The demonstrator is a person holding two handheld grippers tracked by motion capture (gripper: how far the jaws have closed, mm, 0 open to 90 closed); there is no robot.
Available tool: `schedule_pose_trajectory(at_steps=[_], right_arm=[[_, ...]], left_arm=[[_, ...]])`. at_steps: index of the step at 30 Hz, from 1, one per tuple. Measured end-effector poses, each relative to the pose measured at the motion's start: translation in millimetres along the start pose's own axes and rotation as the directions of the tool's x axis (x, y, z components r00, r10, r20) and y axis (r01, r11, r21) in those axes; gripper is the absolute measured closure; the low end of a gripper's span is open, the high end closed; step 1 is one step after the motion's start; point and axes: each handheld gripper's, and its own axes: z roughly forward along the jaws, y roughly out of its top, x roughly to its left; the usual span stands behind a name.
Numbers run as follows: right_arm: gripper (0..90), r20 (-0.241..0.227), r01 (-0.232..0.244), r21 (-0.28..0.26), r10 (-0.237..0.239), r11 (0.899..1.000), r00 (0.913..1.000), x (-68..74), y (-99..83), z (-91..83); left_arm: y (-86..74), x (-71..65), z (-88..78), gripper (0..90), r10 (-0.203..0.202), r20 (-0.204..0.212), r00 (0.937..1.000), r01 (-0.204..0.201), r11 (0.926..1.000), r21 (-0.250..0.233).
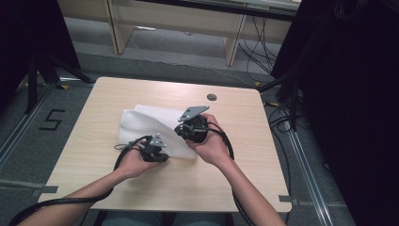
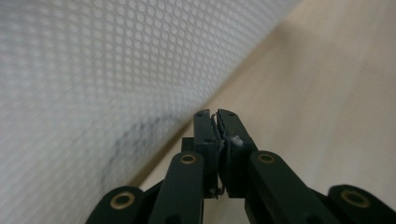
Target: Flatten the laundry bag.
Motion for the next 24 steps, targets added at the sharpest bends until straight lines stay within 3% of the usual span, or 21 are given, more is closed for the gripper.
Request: schedule_pose_trajectory(at_steps=[1,5,7,9,10,11,12,15,17,18,19,20,21,23,24], right_arm=[[90.0,0.000,0.000,0.000,0.000,1.000,1.0000,0.0,0.0,0.0],[90.0,-0.023,0.034,0.003,-0.034,0.999,0.9992,5.2,-10.2,-1.0],[90.0,-0.022,0.027,-0.006,-0.027,1.000,0.9994,7.8,-12.4,-0.9],[90.0,-0.038,0.058,-0.015,-0.058,0.998,0.9976,11.1,-16.5,-0.8],[90.0,-0.038,0.058,-0.015,-0.058,0.998,0.9976,11.1,-16.5,-0.8],[90.0,-0.052,0.065,-0.012,-0.065,0.998,0.9965,14.9,-19.5,-0.1],[90.0,-0.052,0.065,-0.012,-0.065,0.998,0.9965,14.9,-19.5,-0.1],[90.0,-0.094,0.087,0.003,-0.086,0.996,0.9918,22.9,-26.1,1.0],[90.0,-0.115,0.088,0.006,-0.087,0.996,0.9896,27.5,-29.8,0.4],[90.0,-0.115,0.088,0.006,-0.087,0.996,0.9896,27.5,-29.8,0.4],[90.0,-0.136,0.101,0.008,-0.100,0.995,0.9858,31.7,-33.8,0.8],[90.0,-0.136,0.101,0.008,-0.100,0.995,0.9858,31.7,-33.8,0.8],[90.0,-0.168,0.116,0.017,-0.111,0.993,0.9795,36.6,-39.2,2.8],[90.0,-0.185,0.120,0.030,-0.113,0.992,0.9763,41.5,-44.9,4.2],[90.0,-0.198,0.125,0.032,-0.116,0.992,0.9734,43.4,-47.3,4.8]], left_arm=[[-1.6,-0.5,-7.4,86.4,0.018,-0.002,0.9998,-0.018,0.9998,-0.003],[-21.9,-0.4,-53.4,86.7,-0.013,-0.016,0.9998,0.012,0.9986,-0.052],[-28.3,0.7,-61.7,86.7,-0.022,-0.021,0.9995,0.021,0.9977,-0.065],[-47.1,7.5,-83.6,86.5,-0.065,-0.066,0.9957,0.060,0.9945,-0.086],[-47.1,7.5,-83.6,86.4,-0.065,-0.066,0.9957,0.060,0.9945,-0.086],[-57.3,12.6,-95.2,86.0,-0.097,-0.084,0.9917,0.089,0.9908,-0.102],[-57.3,12.6,-95.2,85.7,-0.097,-0.084,0.9917,0.089,0.9908,-0.102],[-70.3,19.1,-111.3,85.7,-0.150,-0.091,0.9845,0.136,0.9811,-0.137],[-81.7,22.9,-121.3,85.7,-0.190,-0.116,0.9749,0.172,0.9732,-0.153],[-81.7,22.9,-121.3,85.8,-0.190,-0.116,0.9749,0.172,0.9732,-0.153],[-86.9,26.3,-125.2,85.9,-0.233,-0.124,0.9644,0.211,0.9623,-0.172],[-86.9,26.3,-125.2,85.9,-0.233,-0.124,0.9644,0.211,0.9623,-0.172],[-88.3,28.4,-127.3,86.0,-0.252,-0.132,0.9588,0.227,0.9576,-0.177],[-90.9,34.5,-131.9,85.9,-0.286,-0.151,0.9464,0.254,0.9466,-0.198],[-91.4,36.0,-132.8,85.9,-0.293,-0.161,0.9423,0.260,0.9450,-0.198]])
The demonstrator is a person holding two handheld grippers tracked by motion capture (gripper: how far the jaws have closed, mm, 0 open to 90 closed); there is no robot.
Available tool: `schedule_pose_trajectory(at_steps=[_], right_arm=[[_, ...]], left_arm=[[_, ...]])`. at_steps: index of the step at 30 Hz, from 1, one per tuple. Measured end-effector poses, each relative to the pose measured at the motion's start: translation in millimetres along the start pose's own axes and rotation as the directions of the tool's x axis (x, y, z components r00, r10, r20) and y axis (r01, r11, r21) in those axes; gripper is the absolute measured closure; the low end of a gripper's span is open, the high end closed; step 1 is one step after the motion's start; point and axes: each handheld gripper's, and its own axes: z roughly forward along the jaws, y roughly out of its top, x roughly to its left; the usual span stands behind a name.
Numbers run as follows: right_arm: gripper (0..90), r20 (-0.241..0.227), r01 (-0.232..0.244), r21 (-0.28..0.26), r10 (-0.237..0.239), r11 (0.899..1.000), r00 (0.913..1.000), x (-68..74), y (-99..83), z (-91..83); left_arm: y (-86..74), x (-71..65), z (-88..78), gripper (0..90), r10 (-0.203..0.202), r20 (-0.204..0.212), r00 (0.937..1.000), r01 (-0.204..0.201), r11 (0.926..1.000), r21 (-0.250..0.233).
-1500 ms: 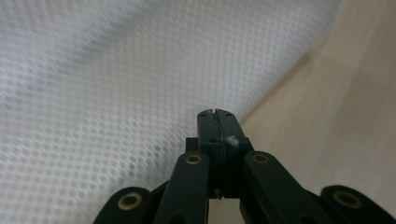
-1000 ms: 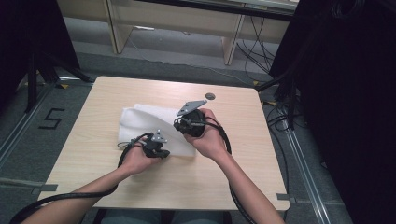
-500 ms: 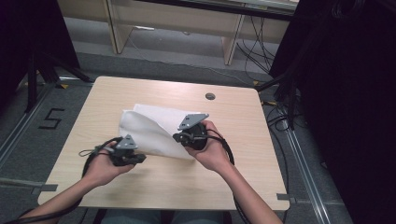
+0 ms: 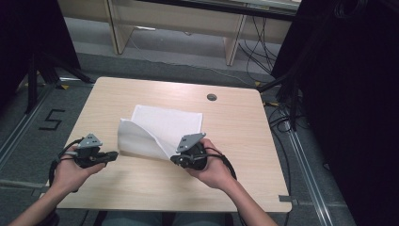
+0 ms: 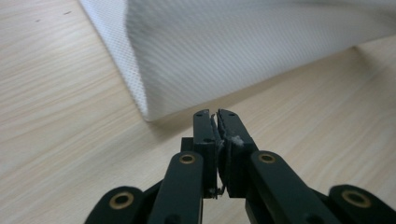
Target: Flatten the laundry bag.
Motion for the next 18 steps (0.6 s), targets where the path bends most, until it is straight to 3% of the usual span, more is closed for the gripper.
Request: schedule_pose_trajectory(at_steps=[7,9,10,12,15,18], right_arm=[[90.0,-0.021,0.000,0.013,0.001,1.000,0.9998,8.6,-7.3,1.3],[90.0,-0.029,-0.001,0.015,0.001,1.000,0.9996,11.5,-10.8,-0.1],[90.0,-0.033,0.001,0.012,-0.001,1.000,0.9995,12.0,-12.3,0.0],[90.0,-0.038,-0.008,0.020,0.009,1.000,0.9992,12.4,-14.0,-1.0],[90.0,-0.039,-0.032,0.032,0.033,0.999,0.9987,14.4,-22.1,0.2],[90.0,-0.041,-0.029,0.048,0.031,0.998,0.9987,13.4,-25.7,1.0]], left_arm=[[1.8,7.6,-4.2,85.1,-0.020,-0.030,0.9993,0.020,0.9998,-0.001],[3.4,15.1,-9.0,85.1,-0.012,-0.075,0.9972,0.011,0.9999,-0.006],[3.7,23.8,-13.8,85.1,-0.034,-0.104,0.9940,0.032,0.9993,-0.020],[3.1,28.7,-16.4,85.1,-0.043,-0.113,0.9927,0.041,0.9990,-0.014],[-2.4,39.0,-16.9,84.8,-0.116,-0.125,0.9854,0.111,0.9930,-0.040],[-3.2,40.2,-16.5,84.5,-0.112,-0.121,0.9863,0.109,0.9934,-0.035]])
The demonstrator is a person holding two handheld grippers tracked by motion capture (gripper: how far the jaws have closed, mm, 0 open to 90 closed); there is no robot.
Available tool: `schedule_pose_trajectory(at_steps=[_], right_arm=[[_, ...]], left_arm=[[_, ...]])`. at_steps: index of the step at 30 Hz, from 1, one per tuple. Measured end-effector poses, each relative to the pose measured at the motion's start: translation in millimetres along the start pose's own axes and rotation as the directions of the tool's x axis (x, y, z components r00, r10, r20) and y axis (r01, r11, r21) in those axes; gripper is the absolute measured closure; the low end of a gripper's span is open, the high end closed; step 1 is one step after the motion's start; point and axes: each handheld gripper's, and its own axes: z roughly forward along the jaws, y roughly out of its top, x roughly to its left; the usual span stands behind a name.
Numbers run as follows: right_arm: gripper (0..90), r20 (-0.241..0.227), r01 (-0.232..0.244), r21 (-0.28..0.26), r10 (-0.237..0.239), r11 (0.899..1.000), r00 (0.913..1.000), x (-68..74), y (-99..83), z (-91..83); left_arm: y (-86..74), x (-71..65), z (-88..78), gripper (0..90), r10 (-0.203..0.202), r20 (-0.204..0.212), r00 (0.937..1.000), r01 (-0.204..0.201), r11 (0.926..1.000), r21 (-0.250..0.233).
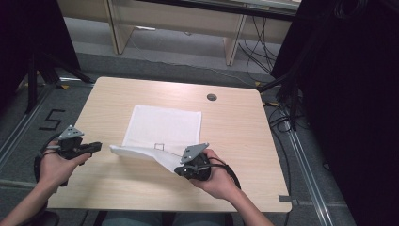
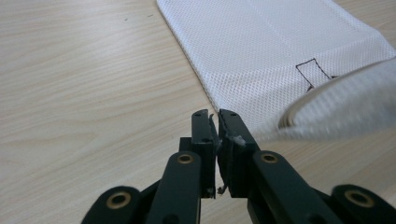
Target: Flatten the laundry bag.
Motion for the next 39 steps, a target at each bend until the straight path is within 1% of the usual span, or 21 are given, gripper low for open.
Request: schedule_pose_trajectory(at_steps=[2,3,4,5,6,9,10,11,12,18,21,22,23,26,29,31,32,33,36,37,39], right_arm=[[90.0,0.002,-0.016,0.013,0.016,1.000,0.9999,-0.7,-5.4,1.3],[90.0,0.003,-0.022,0.013,0.022,1.000,0.9998,-0.5,-7.1,2.2],[90.0,0.002,-0.028,0.019,0.028,0.999,0.9996,-0.3,-8.6,2.8],[90.0,0.000,-0.013,0.025,0.013,1.000,0.9999,-0.5,-9.6,3.8],[90.0,-0.001,-0.033,0.033,0.033,0.999,0.9995,0.5,-11.3,4.4],[90.0,-0.002,-0.029,0.043,0.029,0.999,0.9996,1.7,-13.5,7.2],[89.8,-0.010,-0.050,0.059,0.051,0.997,0.9987,4.4,-16.2,10.5],[89.8,-0.018,-0.047,0.075,0.049,0.996,0.9986,5.5,-17.2,12.1],[89.7,-0.020,-0.053,0.080,0.054,0.995,0.9983,7.0,-18.6,15.1],[89.6,-0.048,-0.038,0.121,0.044,0.992,0.9979,10.7,-22.4,25.4],[89.3,-0.065,-0.041,0.145,0.051,0.989,0.9966,14.9,-24.0,28.2],[89.3,-0.065,-0.041,0.145,0.051,0.989,0.9966,14.9,-24.0,28.2],[89.1,-0.073,-0.040,0.159,0.052,0.987,0.9960,16.4,-25.0,27.9],[88.8,-0.076,-0.048,0.161,0.061,0.986,0.9952,17.8,-26.4,28.4],[87.9,-0.083,-0.060,0.170,0.075,0.984,0.9937,19.6,-29.1,27.3],[87.4,-0.084,-0.078,0.173,0.094,0.982,0.9921,22.3,-30.1,27.4],[87.4,-0.084,-0.078,0.173,0.094,0.982,0.9921,22.3,-30.1,27.4],[86.5,-0.087,-0.059,0.174,0.075,0.983,0.9933,22.6,-30.3,27.6],[82.6,-0.096,-0.066,0.177,0.084,0.982,0.9918,23.7,-30.4,27.4],[77.4,-0.107,-0.100,0.164,0.118,0.981,0.9872,25.0,-30.4,25.9],[75.3,-0.110,-0.115,0.144,0.131,0.983,0.9852,24.2,-29.8,23.4]], left_arm=[[1.4,-5.1,2.8,83.5,-0.010,0.011,0.9999,0.010,0.9997,-0.022],[2.3,-5.5,2.2,83.1,0.018,0.014,0.9997,-0.018,0.9998,-0.010],[2.5,-7.1,2.8,82.5,0.029,0.020,0.9994,-0.029,0.9995,-0.015],[2.6,-10.2,4.4,81.9,0.014,0.029,0.9995,-0.013,0.9996,-0.025],[3.0,-11.1,3.9,81.2,0.034,0.037,0.9987,-0.033,0.9994,-0.012],[2.3,-19.1,7.6,79.2,0.015,0.053,0.9985,-0.014,0.9994,-0.032],[2.7,-26.2,10.2,78.5,0.054,0.065,0.9964,-0.053,0.9984,-0.022],[3.2,-29.6,10.8,77.9,0.079,0.076,0.9939,-0.079,0.9968,-0.011],[3.2,-29.6,10.8,77.1,0.079,0.076,0.9939,-0.079,0.9968,-0.011],[4.8,-52.1,20.7,72.7,0.136,0.112,0.9843,-0.135,0.9906,-0.023],[2.8,-61.5,25.8,70.4,0.181,0.143,0.9731,-0.180,0.9835,-0.016],[2.8,-61.5,25.8,69.1,0.181,0.143,0.9731,-0.180,0.9835,-0.016],[1.9,-63.5,28.2,68.0,0.206,0.143,0.9681,-0.206,0.9785,-0.013],[1.3,-64.8,29.8,65.5,0.213,0.140,0.9669,-0.214,0.9768,-0.012],[-0.8,-67.4,31.8,62.6,0.238,0.149,0.9597,-0.240,0.9707,-0.005],[-2.6,-69.9,33.6,61.5,0.232,0.158,0.9598,-0.234,0.9723,-0.005],[-2.6,-69.9,33.6,61.1,0.232,0.158,0.9598,-0.234,0.9723,-0.005],[-2.1,-70.0,33.2,60.9,0.239,0.169,0.9562,-0.244,0.9698,0.007],[-2.2,-71.3,34.1,60.4,0.257,0.168,0.9516,-0.261,0.9655,-0.003],[-2.5,-71.6,34.2,60.2,0.257,0.170,0.9514,-0.260,0.9655,-0.001],[-3.2,-71.8,34.5,60.2,0.255,0.173,0.9514,-0.259,0.9658,0.002]])
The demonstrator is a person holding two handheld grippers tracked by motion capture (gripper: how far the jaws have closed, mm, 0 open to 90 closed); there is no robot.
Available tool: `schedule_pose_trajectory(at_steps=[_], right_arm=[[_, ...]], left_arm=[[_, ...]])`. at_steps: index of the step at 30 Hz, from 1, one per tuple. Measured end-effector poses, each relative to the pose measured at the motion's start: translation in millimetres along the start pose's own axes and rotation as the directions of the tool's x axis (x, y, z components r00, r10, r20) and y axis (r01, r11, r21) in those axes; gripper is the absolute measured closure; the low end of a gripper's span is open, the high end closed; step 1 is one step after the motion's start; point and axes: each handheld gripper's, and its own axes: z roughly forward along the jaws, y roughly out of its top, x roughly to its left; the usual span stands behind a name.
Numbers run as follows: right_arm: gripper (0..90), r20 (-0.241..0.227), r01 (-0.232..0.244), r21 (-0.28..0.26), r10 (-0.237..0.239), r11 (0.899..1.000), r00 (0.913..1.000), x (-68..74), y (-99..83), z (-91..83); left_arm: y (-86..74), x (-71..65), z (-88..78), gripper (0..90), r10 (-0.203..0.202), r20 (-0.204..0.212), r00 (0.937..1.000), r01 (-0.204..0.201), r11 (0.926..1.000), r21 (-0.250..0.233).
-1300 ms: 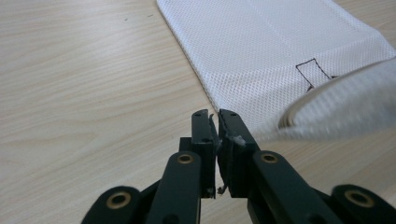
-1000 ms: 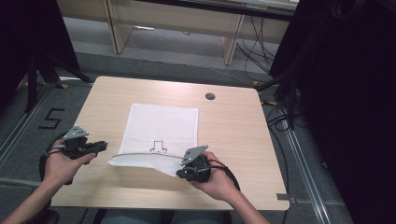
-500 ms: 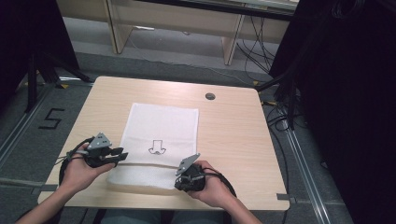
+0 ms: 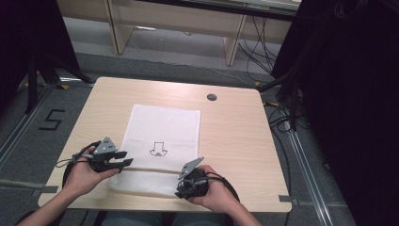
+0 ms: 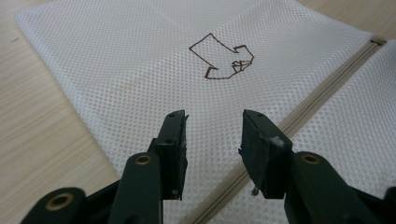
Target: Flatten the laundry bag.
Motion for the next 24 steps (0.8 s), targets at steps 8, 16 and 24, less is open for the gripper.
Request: schedule_pose_trajectory(at_steps=[8,16,24], right_arm=[[85.5,0.172,-0.238,-0.070,0.247,0.969,0.9537,-32.6,-11.6,-23.1],[90.0,0.196,-0.340,-0.071,0.347,0.938,0.9171,-55.7,-18.8,-19.7],[90.0,0.181,-0.339,-0.042,0.341,0.940,0.9224,-60.6,-16.7,-1.7]], left_arm=[[-2.0,-8.3,5.7,69.6,0.044,0.048,0.9979,-0.046,0.9984,0.034],[-3.0,-16.4,19.0,78.2,0.074,0.101,0.9921,-0.084,0.9913,0.101],[-9.6,-17.5,28.9,78.7,0.093,0.116,0.9888,-0.113,0.9772,0.180]])
